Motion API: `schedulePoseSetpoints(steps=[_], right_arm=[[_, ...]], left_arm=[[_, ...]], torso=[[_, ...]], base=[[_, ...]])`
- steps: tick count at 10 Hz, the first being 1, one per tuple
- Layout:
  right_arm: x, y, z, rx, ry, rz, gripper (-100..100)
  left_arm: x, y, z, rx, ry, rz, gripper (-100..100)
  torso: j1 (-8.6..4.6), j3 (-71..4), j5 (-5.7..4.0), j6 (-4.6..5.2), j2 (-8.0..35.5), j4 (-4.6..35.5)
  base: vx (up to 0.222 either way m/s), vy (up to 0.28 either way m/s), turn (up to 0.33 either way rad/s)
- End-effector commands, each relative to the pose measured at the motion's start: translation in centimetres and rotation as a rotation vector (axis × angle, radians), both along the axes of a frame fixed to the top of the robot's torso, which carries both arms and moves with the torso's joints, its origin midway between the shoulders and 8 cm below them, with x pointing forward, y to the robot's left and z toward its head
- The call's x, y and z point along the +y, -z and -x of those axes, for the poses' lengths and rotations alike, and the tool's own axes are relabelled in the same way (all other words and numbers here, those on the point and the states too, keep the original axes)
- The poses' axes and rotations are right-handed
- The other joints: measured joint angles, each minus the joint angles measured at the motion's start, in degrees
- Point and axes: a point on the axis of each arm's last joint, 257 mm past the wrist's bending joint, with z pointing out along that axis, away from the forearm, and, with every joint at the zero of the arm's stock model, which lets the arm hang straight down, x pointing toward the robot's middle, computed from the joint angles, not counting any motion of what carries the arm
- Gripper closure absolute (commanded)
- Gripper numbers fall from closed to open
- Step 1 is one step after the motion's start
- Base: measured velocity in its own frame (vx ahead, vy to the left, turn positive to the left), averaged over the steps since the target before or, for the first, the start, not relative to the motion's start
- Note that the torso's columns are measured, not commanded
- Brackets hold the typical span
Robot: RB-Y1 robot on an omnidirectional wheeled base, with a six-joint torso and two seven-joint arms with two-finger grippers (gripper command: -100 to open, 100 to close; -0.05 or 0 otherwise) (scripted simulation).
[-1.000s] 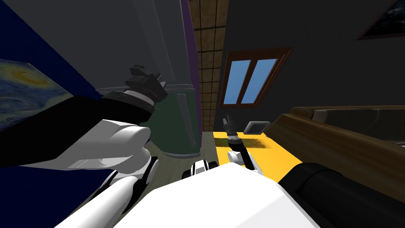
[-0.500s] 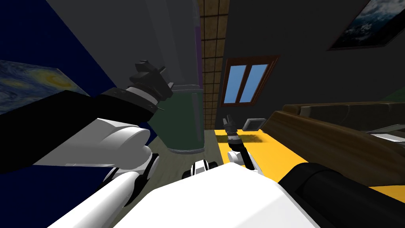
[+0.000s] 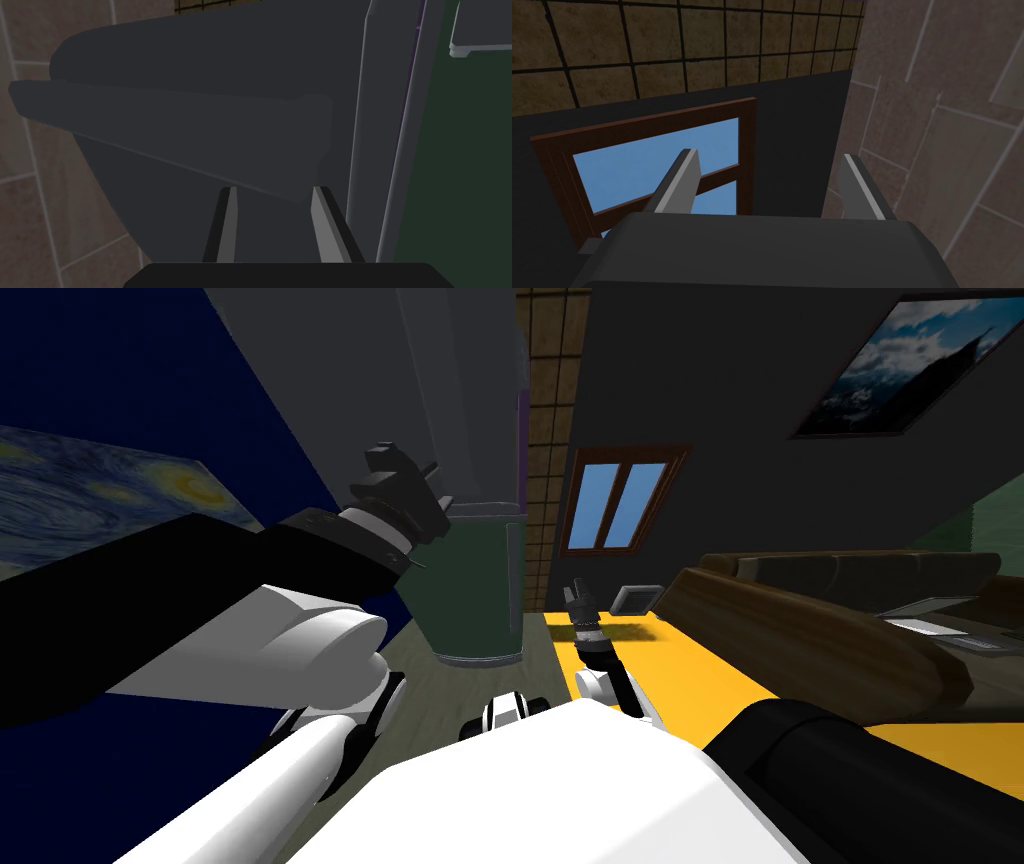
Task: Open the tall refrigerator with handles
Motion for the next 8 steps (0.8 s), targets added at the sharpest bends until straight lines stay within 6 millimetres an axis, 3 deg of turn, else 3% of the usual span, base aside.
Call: schedulePoseSetpoints(steps=[1, 6, 8], right_arm=[[0.0, 0.0, 0.0, 0.000, 0.000, 0.000, 0], [0.0, 0.0, 0.0, 0.000, 0.000, 0.000, 0], [0.0, 0.0, 0.0, 0.000, 0.000, 0.000, 0]], left_arm=[[-1.1, -0.8, 1.2, -0.023, 0.051, 0.011, 100], [-4.3, -1.4, 3.5, -0.038, 0.189, 0.022, 100], [-5.8, -1.7, 4.8, -0.043, 0.258, 0.027, 100]], torso=[[0.43, 0.2, 0.18, -0.06, 0.4, 0.1], [0.84, -0.1, 0.51, -0.27, 0.0, -0.1], [0.90, -0.2, 0.55, -0.26, -0.1, -0.2]], base=[[-0.108, 0.254, -0.063], [-0.063, 0.278, -0.031], [-0.148, 0.340, -0.046]])
